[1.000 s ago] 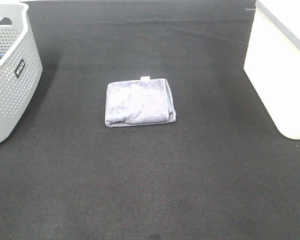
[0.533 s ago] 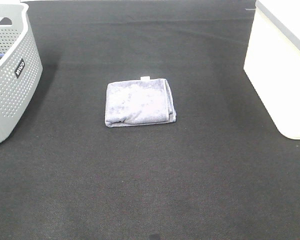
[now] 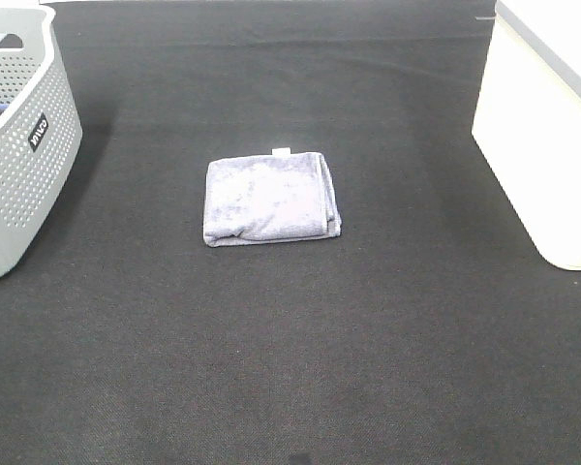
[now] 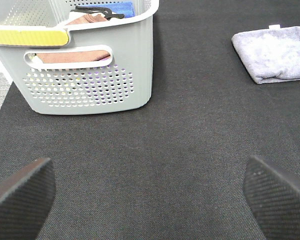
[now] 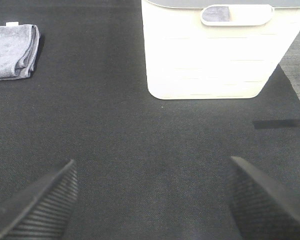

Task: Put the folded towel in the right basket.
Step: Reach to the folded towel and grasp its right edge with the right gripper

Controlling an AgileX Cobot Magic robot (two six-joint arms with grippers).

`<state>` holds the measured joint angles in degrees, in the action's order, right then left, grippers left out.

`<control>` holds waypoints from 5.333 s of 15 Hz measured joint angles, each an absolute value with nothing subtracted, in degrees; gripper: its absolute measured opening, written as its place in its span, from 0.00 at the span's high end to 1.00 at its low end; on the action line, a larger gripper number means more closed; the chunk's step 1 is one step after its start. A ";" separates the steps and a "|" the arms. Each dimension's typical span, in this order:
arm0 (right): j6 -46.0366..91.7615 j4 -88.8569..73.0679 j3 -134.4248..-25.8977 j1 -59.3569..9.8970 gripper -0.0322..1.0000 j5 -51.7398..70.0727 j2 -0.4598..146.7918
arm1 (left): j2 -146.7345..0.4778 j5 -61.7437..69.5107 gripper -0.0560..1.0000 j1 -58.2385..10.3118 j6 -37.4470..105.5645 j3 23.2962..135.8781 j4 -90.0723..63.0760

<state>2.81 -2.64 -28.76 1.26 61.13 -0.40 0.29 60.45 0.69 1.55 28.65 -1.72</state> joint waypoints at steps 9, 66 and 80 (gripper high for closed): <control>2.81 -2.64 -28.76 1.26 0.23 61.13 -0.40 | 0.29 60.45 0.03 0.69 1.55 28.65 -1.72; 14.09 -25.95 -106.68 -15.41 0.24 58.16 123.24 | 0.29 60.45 0.03 0.69 1.55 28.65 -1.72; 14.61 -37.36 -130.00 -15.36 0.24 69.44 148.91 | 0.29 60.45 0.03 0.69 1.55 28.65 -1.72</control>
<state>14.61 -37.36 -130.00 -15.36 69.44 148.91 0.29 60.45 0.69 1.55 28.65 -1.72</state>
